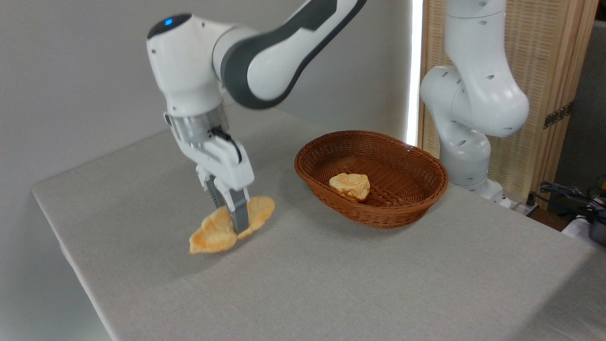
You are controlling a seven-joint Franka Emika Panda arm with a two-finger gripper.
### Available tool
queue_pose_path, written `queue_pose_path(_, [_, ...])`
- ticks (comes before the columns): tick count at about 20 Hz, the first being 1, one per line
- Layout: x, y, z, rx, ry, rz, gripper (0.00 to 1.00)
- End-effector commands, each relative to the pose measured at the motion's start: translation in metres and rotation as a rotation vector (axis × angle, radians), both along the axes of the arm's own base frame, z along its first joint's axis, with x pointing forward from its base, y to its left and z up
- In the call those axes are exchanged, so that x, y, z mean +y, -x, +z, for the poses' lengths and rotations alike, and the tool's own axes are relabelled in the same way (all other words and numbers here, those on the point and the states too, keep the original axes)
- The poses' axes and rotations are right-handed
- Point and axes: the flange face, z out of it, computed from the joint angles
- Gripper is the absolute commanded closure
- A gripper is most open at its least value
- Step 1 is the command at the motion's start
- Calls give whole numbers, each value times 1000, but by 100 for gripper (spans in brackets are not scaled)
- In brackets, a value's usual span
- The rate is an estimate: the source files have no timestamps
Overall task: Put bread into the basket
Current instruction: 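Lift the croissant and carry it over the wicker basket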
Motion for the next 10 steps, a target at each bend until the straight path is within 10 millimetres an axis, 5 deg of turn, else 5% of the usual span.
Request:
queue_pose_path(1, [2,23,39,0,3,-19,58])
queue_pose_path(5, [2,49,75,18,32,-10,56])
queue_pose_path(10, [2,99,92,61,22,-30,55])
